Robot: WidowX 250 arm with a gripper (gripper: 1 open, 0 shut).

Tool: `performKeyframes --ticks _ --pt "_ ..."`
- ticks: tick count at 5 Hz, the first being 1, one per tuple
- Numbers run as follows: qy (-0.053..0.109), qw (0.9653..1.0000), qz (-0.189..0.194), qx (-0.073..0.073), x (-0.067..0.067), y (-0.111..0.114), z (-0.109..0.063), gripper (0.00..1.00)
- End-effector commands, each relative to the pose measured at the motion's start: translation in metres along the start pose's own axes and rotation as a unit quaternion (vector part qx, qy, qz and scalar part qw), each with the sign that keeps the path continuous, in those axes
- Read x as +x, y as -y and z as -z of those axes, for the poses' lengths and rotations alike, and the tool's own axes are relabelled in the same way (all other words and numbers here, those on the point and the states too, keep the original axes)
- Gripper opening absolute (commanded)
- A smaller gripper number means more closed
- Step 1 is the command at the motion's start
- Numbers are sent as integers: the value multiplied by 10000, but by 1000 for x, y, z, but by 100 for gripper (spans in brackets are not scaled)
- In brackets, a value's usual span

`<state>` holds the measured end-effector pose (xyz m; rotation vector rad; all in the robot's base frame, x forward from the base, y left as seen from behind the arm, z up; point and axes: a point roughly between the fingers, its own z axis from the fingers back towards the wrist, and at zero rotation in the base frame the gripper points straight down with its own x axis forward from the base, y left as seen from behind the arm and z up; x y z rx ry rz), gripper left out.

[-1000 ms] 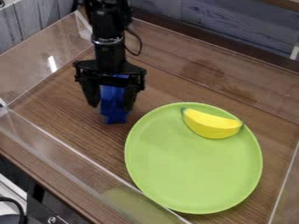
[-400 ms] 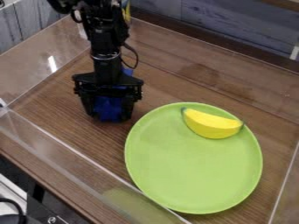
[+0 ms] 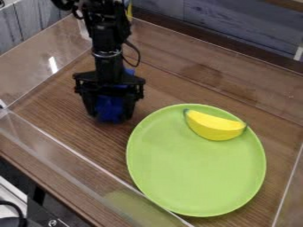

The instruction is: Put the blue object in the green plate

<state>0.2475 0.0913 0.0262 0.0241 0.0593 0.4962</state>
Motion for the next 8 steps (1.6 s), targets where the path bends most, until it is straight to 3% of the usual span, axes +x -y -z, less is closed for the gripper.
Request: performKeyframes --ticks 1,2,4,5,6,7,8 --pt "292 9996 17 -30 6 8 -14 0" --pt "289 9996 -23 -31 15 8 -28 0" --pt "304 9993 -205 -18 13 -17 -24 0" --pt "359 9993 -30 -22 3 -6 -37 0" --pt "443 9988 203 -69 -12 12 -65 0" --pt "430 9977 497 -136 -20 43 -87 0" --pt "398 9956 825 -172 -38 82 -91 0"
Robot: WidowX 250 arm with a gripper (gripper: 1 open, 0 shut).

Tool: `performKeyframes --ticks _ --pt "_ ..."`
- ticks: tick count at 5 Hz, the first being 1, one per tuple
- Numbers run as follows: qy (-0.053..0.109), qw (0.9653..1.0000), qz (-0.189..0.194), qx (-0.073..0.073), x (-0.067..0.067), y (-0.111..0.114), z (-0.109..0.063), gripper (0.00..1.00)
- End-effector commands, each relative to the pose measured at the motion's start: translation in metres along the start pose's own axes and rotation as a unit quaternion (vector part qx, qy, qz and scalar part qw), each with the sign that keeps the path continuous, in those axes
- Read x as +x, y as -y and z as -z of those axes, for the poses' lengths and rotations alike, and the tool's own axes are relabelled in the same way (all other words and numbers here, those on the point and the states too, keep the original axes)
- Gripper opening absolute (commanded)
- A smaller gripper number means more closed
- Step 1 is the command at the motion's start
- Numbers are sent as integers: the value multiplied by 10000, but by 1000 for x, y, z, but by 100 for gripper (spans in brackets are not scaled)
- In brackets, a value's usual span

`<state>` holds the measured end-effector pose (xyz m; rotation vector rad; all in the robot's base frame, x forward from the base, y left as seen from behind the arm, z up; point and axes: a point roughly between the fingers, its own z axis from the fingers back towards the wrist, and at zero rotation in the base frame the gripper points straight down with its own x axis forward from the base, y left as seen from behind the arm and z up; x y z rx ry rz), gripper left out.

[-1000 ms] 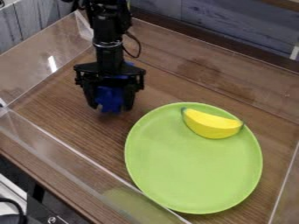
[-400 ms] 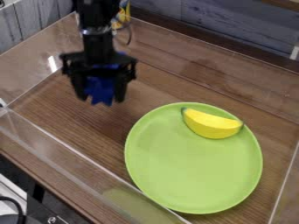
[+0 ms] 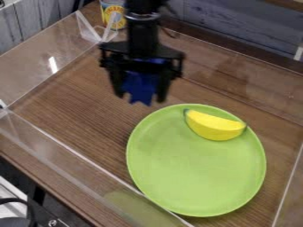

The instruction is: Put the blue object in the green plate

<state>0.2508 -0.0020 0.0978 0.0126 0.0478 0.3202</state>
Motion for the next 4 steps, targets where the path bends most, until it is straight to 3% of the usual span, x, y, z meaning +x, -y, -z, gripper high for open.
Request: performKeyframes --ticks 1,2,3,4 --pt "328 9994 51 -121 -20 34 -18 0" --pt "356 9992 18 -151 -41 65 -13 0" --pt "385 9990 111 -204 -60 86 4 0" --pt "390 9986 209 -290 -70 88 30 0"
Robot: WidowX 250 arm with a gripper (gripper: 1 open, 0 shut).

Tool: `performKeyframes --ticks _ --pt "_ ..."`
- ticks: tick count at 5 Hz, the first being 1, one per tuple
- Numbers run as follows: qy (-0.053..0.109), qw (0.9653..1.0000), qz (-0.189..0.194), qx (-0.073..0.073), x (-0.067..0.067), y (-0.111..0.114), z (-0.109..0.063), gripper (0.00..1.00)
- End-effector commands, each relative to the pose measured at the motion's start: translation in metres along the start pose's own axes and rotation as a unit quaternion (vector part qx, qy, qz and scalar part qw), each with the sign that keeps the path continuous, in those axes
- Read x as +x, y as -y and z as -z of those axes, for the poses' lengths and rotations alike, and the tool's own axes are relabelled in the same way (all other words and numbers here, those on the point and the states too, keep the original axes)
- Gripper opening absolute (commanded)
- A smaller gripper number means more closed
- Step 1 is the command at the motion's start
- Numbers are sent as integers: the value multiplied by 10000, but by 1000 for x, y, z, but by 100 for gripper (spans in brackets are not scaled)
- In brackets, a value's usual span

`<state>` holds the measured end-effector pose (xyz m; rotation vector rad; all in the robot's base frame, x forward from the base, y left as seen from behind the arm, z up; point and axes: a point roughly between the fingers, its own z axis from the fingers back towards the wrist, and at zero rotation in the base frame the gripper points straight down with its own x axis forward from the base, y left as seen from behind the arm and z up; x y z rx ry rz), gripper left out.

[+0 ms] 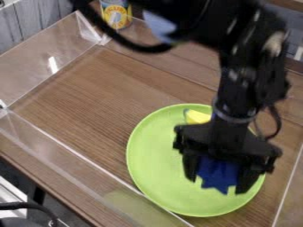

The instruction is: Put the blue object in the green plate

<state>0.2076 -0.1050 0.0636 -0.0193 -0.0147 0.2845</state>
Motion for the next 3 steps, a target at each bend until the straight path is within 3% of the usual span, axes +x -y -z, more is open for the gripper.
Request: performKeyframes --ticks 1,2,3 --pt "178 9996 -185 -148 10 5 1 0" --pt "209 9987 -441 -138 17 10 5 0" --pt "220 9988 -404 -140 16 11 0 0"
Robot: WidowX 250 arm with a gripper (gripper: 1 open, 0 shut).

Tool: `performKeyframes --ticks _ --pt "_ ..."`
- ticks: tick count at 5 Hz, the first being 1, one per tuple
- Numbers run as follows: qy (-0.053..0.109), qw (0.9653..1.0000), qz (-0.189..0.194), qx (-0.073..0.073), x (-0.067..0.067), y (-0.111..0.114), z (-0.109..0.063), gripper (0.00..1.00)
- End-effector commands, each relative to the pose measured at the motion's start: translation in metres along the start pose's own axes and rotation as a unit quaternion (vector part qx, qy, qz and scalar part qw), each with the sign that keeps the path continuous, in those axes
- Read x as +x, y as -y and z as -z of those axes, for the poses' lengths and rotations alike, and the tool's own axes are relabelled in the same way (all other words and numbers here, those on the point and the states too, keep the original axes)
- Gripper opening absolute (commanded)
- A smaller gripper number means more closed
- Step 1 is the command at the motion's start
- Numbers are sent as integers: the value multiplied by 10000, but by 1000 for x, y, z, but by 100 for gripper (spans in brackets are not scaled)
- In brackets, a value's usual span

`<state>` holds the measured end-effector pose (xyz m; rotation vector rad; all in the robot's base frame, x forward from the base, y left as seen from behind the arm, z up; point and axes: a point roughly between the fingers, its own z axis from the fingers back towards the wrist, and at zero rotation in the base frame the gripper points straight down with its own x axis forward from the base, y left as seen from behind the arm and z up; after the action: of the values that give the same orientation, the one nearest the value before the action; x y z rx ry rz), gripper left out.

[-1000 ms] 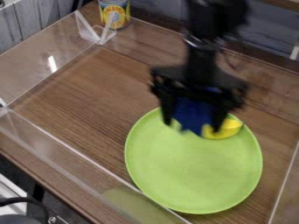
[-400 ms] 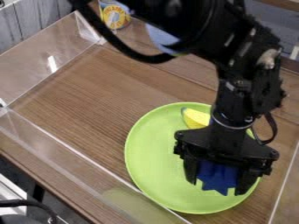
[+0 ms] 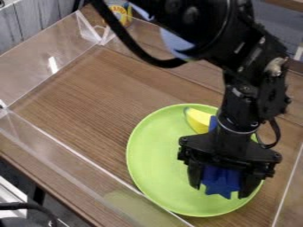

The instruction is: Put the blue object in the green plate

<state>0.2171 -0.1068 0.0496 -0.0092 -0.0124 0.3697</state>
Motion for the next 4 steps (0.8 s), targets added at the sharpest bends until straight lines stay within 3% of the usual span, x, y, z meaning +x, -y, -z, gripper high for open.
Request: performKeyframes --ticks 1,3,4 --pt "218 9995 77 -200 6 9 -19 0" --pt "267 9975 -624 -189 0 -12 -22 0" --pt "276 9967 -724 -251 8 -9 -19 100"
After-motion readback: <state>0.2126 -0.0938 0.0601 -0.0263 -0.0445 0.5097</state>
